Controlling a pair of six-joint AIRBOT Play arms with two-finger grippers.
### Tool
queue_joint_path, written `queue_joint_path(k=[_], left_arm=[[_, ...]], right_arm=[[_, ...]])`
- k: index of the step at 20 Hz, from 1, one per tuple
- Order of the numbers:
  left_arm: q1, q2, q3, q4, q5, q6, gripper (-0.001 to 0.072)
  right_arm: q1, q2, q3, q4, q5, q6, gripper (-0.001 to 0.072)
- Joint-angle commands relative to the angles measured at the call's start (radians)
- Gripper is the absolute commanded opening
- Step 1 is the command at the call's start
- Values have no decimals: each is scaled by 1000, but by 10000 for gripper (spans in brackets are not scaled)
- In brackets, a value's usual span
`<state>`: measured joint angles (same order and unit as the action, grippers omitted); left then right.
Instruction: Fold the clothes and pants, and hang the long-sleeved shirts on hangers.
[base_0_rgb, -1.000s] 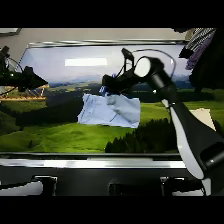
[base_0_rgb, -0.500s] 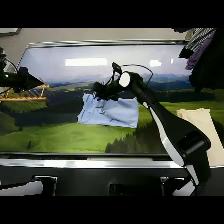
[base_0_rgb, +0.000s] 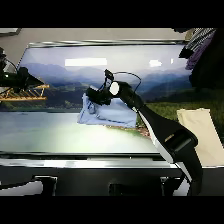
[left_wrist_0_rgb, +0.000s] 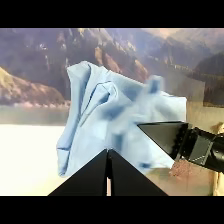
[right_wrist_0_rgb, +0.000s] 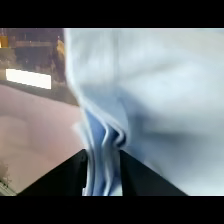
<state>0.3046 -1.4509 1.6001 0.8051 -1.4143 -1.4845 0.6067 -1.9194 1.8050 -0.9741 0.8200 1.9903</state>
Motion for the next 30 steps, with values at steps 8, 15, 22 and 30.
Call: queue_joint_path(k=[8,15,22,30], left_arm=[[-1,0,0,-1,-32,-8,22],[0,32,1,3,-37,-7,21],[-1,51,1,31,-41,-8,21],[-1,51,1,39,-68,-7,21]], right_arm=[[-248,217,1,54,310,-174,661],[-648,314,-58,-11,600,-374,655],[-747,313,-426,131,519,-613,646],[-745,309,-662,217,343,-715,595]])
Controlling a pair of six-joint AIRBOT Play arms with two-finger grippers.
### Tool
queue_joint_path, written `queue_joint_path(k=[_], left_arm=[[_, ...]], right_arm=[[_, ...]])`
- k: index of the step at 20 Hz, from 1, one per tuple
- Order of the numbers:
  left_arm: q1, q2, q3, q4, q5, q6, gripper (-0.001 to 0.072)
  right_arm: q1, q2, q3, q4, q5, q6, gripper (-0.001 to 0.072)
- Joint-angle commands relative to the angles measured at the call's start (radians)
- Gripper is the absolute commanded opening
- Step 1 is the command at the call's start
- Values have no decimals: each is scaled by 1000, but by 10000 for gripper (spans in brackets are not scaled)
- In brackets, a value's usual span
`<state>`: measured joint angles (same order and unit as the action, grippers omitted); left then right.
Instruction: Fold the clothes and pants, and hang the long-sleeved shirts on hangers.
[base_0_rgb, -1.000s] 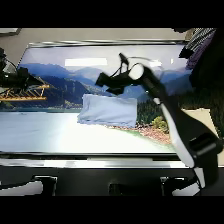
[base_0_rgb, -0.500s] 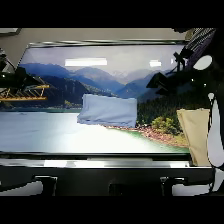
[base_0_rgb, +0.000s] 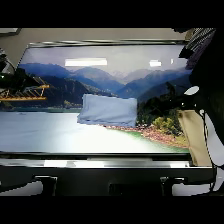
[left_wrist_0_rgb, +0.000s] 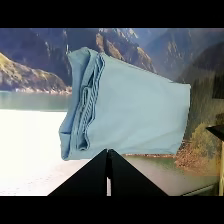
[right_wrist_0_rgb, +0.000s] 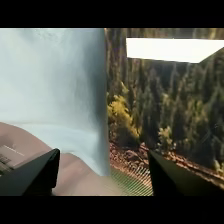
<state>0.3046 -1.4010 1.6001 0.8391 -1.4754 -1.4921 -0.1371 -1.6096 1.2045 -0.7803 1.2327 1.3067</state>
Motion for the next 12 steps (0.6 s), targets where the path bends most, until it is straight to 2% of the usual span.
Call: queue_joint_path(k=[1,5,9,12], left_arm=[[-1,1,1,4,-6,1,21],[-1,0,1,5,-6,4,22],[-1,0,0,5,-6,4,21],[-1,0,0,5,-6,5,22]], right_arm=[[-2,-2,-70,41,-86,-32,595],[0,-2,-113,130,-134,-48,592],[76,-8,-118,140,-193,-63,586],[151,-40,-118,137,-263,-23,542]])
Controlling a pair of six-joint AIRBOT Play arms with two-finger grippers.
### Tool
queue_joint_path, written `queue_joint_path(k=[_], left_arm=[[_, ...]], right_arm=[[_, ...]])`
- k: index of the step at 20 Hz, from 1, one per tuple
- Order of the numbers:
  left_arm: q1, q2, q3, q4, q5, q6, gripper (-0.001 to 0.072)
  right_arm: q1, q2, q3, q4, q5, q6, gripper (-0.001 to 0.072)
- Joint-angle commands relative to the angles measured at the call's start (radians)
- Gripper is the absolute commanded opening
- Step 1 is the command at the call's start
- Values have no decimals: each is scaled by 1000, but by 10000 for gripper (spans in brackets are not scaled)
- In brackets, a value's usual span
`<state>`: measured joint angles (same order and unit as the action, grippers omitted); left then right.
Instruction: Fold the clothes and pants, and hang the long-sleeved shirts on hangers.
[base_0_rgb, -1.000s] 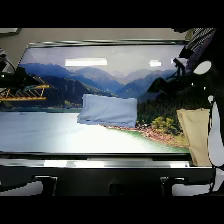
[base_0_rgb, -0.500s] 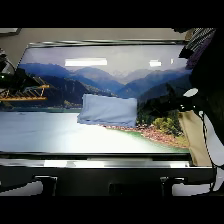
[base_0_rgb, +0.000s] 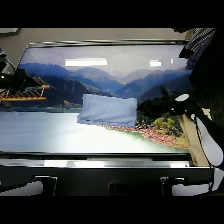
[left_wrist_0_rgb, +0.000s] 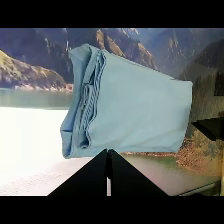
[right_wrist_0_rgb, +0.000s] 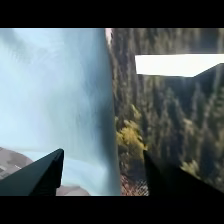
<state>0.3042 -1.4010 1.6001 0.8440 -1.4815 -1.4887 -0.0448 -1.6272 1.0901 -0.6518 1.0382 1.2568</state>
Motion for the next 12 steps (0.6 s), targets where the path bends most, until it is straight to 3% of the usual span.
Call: queue_joint_path(k=[1,2,3,5,6,7,9,12], left_arm=[[0,0,0,3,0,1,21],[0,0,0,6,0,1,21],[0,0,0,7,0,3,21],[0,0,0,11,0,8,22],[0,0,0,14,-1,8,22],[0,0,1,14,-1,9,21],[0,0,0,14,-1,16,21],[0,0,0,14,-1,23,22]], right_arm=[[78,-39,-4,9,-78,39,539],[93,-53,-4,11,-85,41,538],[109,-61,-4,11,-96,41,492],[132,-60,-3,15,-121,37,288],[133,-56,-3,21,-126,31,139],[130,-49,-3,29,-130,27,53],[130,-24,2,29,-141,31,37],[130,-14,85,-4,-120,126,36]])
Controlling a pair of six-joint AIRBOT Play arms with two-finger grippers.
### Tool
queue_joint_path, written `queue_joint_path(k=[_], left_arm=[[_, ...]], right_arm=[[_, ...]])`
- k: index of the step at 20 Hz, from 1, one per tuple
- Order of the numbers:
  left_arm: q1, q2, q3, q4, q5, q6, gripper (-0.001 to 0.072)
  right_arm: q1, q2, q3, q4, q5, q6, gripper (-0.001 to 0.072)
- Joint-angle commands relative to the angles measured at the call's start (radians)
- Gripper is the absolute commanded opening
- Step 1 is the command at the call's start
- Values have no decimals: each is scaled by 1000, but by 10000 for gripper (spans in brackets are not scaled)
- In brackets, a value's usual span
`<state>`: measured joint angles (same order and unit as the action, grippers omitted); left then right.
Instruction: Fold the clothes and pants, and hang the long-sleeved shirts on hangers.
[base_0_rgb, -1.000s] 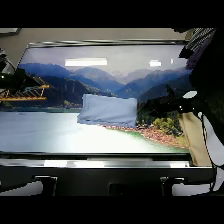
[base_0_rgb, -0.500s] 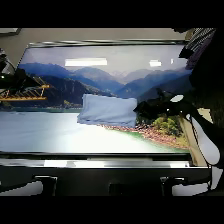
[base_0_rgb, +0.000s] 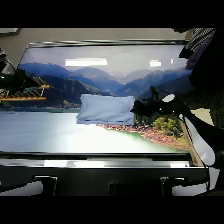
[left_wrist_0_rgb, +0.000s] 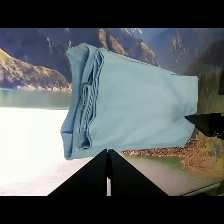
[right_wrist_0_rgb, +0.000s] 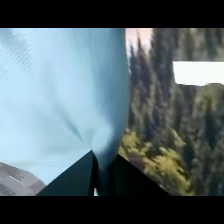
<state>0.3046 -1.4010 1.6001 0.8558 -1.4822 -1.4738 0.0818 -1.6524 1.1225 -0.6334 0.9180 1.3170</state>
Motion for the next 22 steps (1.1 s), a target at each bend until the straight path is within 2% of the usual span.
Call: queue_joint_path(k=[1,5,15,22], left_arm=[[-1,0,0,2,0,9,22],[-1,0,0,2,-4,9,22],[0,0,0,2,-21,12,22],[-1,0,0,2,-21,12,22]], right_arm=[[3,11,92,-47,0,106,36],[-57,10,240,-108,0,242,36],[-376,11,455,-132,100,344,34],[-565,87,493,-369,132,572,34]])
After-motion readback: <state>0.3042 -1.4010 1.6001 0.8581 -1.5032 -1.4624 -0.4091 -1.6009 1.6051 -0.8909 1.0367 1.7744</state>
